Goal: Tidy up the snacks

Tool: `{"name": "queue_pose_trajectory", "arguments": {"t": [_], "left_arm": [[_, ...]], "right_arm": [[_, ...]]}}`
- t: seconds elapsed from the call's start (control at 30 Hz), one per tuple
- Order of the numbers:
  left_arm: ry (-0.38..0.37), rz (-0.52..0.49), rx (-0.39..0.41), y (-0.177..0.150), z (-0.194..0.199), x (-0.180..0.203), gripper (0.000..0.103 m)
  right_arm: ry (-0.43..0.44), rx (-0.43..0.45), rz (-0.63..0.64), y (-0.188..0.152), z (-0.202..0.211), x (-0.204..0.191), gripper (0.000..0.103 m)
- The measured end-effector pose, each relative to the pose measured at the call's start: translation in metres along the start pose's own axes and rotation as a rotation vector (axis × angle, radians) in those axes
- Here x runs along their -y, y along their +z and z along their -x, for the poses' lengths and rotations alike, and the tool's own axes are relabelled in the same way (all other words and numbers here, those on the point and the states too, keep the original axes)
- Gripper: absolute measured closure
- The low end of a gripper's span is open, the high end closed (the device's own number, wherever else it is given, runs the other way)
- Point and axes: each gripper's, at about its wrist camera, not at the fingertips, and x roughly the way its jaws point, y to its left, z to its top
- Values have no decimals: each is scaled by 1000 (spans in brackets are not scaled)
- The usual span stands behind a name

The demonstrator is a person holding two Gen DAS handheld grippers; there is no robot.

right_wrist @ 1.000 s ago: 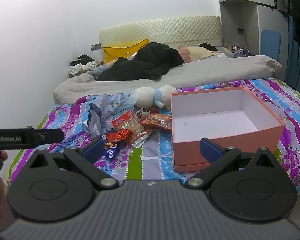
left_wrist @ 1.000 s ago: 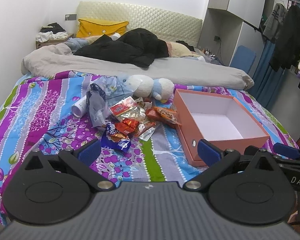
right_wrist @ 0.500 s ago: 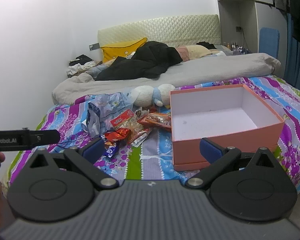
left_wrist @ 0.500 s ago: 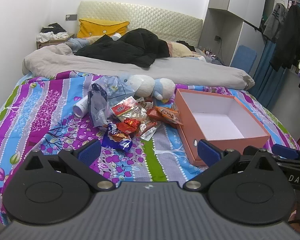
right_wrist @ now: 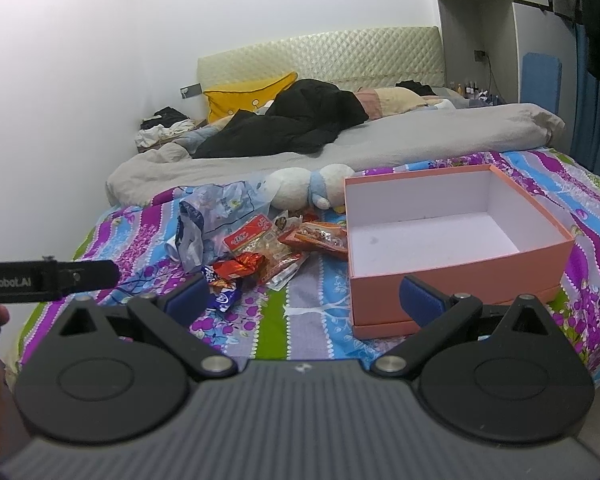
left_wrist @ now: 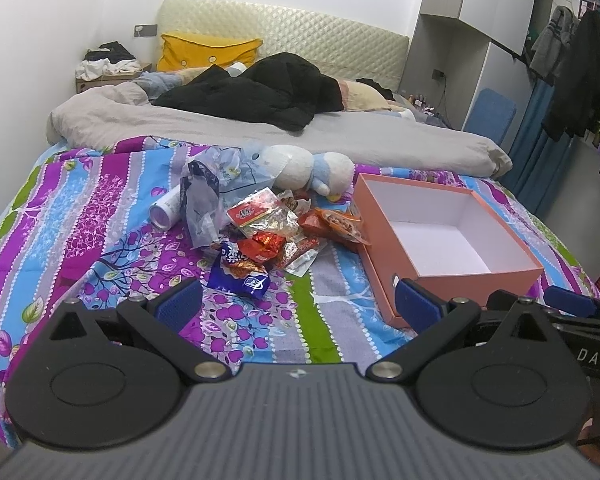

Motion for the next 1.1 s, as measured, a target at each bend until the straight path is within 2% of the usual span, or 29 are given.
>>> {"name": "queue_pose_trajectory", "arguments": {"t": [0.27,0.43,0.53,0.8,1.1], "left_arm": [[1,-11,-2,-2,-1,0,0],[7,3,-12,-4,-7,-5,0],[3,2,-18,-6,-13,-8,0],[16,-9,-59,-10,-41,-24,0],[-3,25,-56,-12,-80,-50,0]], "right_arm": [[43,12,-21,-4,-1,-1,0],[-19,2,14,-8,-7,-8,0],[-26,-9,8,-13,-13,-8,0],[33,-50,-7,-23,-34,-10,0],[44,-29,8,-26,-63,-18,0]]}}
